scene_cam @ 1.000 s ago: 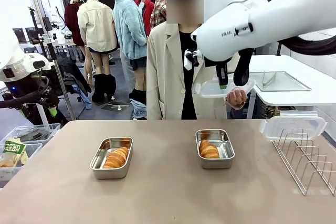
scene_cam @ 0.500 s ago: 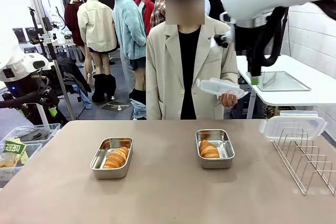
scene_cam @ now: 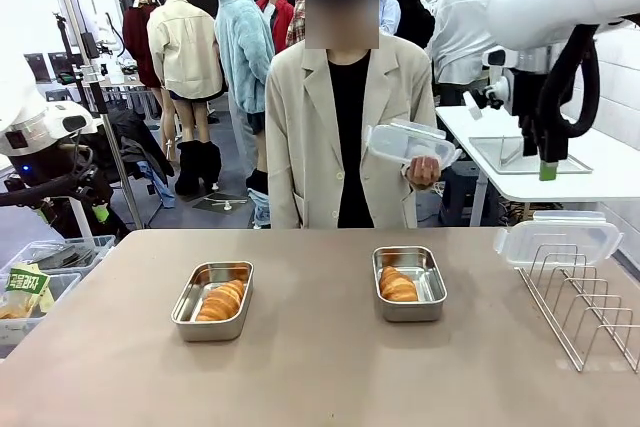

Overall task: Place the bread in airtight containers.
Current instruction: Pick up one Airtight Container lid and hand it to the human.

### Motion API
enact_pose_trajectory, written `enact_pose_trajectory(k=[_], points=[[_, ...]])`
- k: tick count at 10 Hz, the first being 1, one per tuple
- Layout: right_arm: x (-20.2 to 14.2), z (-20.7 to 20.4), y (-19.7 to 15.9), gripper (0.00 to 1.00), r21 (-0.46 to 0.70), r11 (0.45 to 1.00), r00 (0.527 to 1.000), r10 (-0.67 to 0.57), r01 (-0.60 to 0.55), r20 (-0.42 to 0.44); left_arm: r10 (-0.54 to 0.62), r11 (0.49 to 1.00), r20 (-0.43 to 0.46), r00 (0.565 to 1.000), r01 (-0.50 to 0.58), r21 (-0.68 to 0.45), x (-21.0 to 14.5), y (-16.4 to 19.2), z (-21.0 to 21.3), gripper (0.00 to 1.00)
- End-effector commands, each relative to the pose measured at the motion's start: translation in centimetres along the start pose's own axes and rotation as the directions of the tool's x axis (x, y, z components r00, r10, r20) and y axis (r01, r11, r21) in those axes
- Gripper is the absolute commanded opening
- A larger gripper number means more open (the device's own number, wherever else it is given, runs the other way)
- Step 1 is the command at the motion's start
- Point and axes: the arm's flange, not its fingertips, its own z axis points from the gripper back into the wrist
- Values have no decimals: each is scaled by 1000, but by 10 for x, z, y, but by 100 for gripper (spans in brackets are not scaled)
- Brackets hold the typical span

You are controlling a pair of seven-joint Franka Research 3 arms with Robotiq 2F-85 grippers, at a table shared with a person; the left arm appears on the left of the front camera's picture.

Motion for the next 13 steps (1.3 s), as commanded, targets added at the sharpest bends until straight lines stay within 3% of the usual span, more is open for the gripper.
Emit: enact_pose_trajectory(k=[1,5,6,13], points=[[-20,-24,3,100,41,999,996,-21,17,91,0,1000,11,1000,0,1,1,0,1,100],[-47,-44,9,100,106,993,986,-71,56,148,0,1000,11,1000,0,1,1,0,1,100],[-45,-45,1,100,91,994,995,-67,59,78,0,1000,11,1000,0,1,1,0,1,100],[-45,-45,1,100,91,994,995,-67,59,78,0,1000,11,1000,0,1,1,0,1,100]])
